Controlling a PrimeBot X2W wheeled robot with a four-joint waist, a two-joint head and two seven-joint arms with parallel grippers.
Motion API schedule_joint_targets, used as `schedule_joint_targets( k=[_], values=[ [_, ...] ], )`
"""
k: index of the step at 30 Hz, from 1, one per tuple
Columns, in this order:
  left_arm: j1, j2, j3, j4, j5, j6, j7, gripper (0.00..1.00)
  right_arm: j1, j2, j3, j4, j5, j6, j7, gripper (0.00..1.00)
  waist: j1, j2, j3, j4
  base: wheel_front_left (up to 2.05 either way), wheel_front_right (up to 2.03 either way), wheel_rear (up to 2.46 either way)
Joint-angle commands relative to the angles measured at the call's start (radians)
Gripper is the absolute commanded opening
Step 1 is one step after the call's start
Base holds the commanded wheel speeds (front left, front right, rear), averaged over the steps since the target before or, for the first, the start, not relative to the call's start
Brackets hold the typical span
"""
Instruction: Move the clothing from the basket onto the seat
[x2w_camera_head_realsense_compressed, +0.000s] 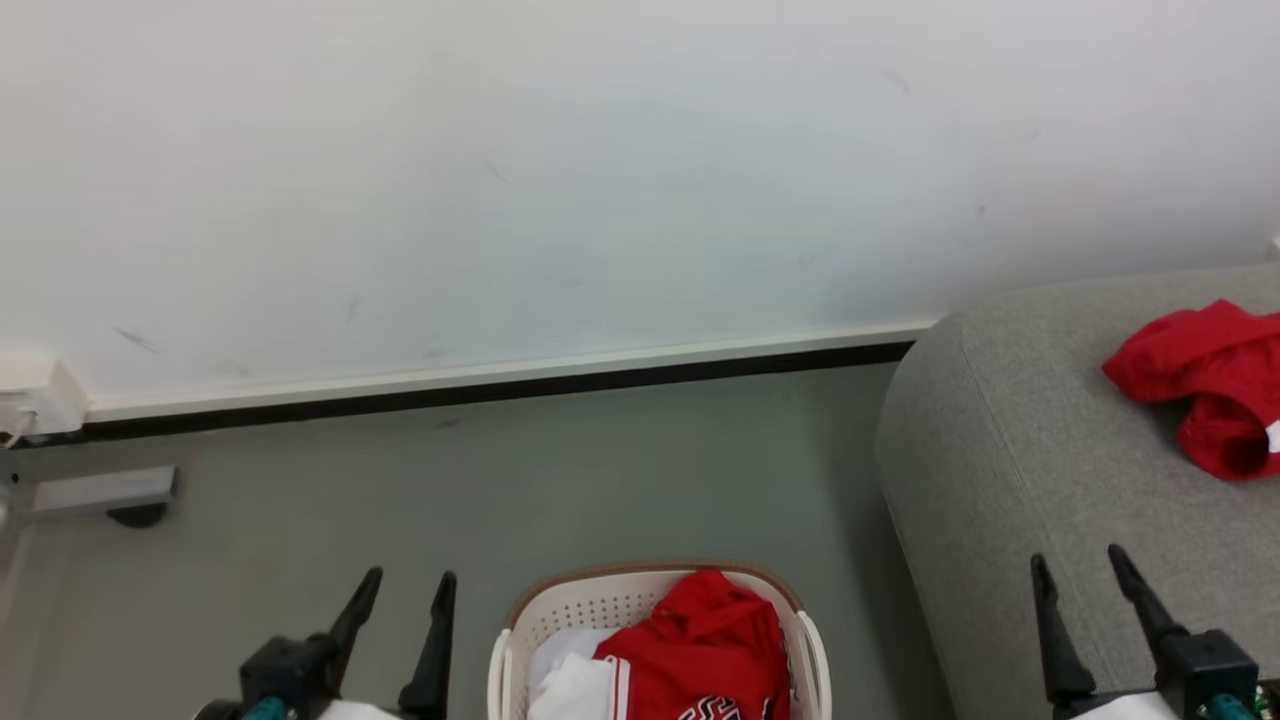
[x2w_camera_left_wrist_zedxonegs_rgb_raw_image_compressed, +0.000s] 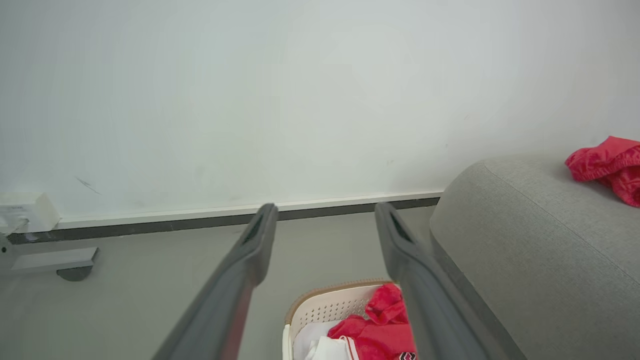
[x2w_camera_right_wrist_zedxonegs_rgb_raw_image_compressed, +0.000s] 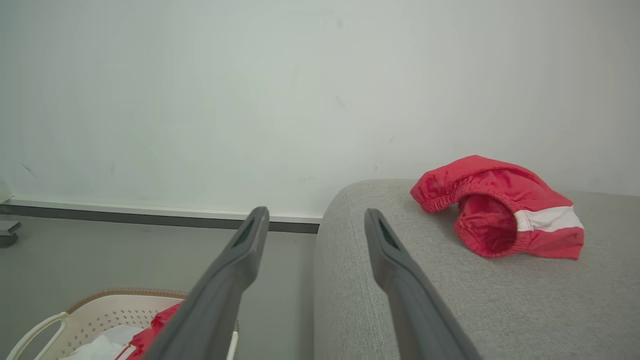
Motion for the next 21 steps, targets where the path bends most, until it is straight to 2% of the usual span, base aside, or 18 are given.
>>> schedule_joint_targets(
  k=[1, 9, 21],
  values=[
    [0.02, -0.004, 0.014, 0.0, 0.016, -0.006, 0.0, 1.0, 0.02, 0.004, 0.002, 0.0, -0.004, -0.002, -0.003, 1.0, 0.0003, 0.0, -0.018, 0.014, 0.0, 0.0, 0.0],
    [0.082, -0.052, 0.109, 0.013, 0.067, -0.04, -0.001, 1.0, 0.052, 0.023, 0.002, 0.022, 0.005, -0.002, -0.003, 1.0, 0.0003, 0.0, -0.044, 0.029, 0.0, 0.0, 0.0],
    [0.089, -0.117, 0.19, 0.042, 0.134, -0.102, -0.001, 1.0, 0.061, 0.027, -0.004, 0.033, 0.015, -0.002, -0.003, 1.0, 0.0003, 0.0, -0.05, 0.055, 0.0, 0.0, 0.0]
  ],
)
